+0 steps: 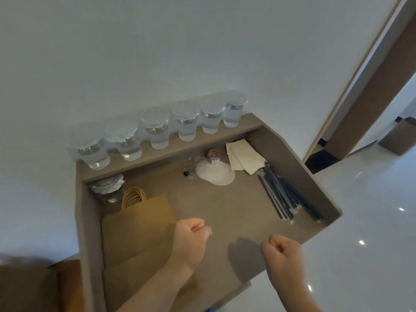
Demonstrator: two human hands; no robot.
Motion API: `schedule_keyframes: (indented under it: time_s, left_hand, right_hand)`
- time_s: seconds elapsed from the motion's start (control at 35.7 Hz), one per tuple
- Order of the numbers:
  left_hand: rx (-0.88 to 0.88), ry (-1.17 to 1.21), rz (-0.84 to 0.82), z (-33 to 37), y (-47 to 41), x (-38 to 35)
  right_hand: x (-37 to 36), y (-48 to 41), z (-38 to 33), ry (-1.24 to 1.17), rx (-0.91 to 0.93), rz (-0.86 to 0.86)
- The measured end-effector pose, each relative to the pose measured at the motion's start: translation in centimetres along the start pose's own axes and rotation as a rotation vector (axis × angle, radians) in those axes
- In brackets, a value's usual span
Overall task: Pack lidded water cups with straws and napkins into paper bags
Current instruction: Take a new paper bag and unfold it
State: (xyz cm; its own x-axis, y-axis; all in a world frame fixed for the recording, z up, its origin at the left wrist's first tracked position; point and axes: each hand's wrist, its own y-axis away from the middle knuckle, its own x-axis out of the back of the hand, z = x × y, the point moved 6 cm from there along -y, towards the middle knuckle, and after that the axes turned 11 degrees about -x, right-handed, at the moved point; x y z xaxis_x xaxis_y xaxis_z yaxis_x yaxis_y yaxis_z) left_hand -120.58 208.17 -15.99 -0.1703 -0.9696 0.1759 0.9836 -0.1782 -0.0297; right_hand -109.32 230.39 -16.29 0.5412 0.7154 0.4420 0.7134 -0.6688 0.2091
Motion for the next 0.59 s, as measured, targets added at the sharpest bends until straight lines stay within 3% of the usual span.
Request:
schedule_keyframes:
  time_s: [0.08,0.2,0.28,0.39,0.59]
  left_hand:
    - [0.032,-0.190,0.068,-1.2,-1.8,0.6]
    - [0.080,-0.708,0.068,-2.8,-3.3,2.4]
    - [0.251,-1.066,0.076,-4.6,-2.7,3.4]
    - [0.483,-1.154,0.154,-6.1,-1.6,3.6]
    - [0.692,-1.202,0.229,-3.4,0.2,2.9]
  right_hand:
    - [-2.4,-4.2,1.1,0.226,-0.081,-0.135]
    - [-6.8,-8.7,1.4,0.521,-0.113,-0.448]
    - [-9.9,-11.1,1.9,0.711,-0.029,-0.667]
    - [-11.6,-14.1,1.8,0.978,0.100,-0.853]
    - [-13.8,-14.3,1.2,1.114,0.336,-1.193]
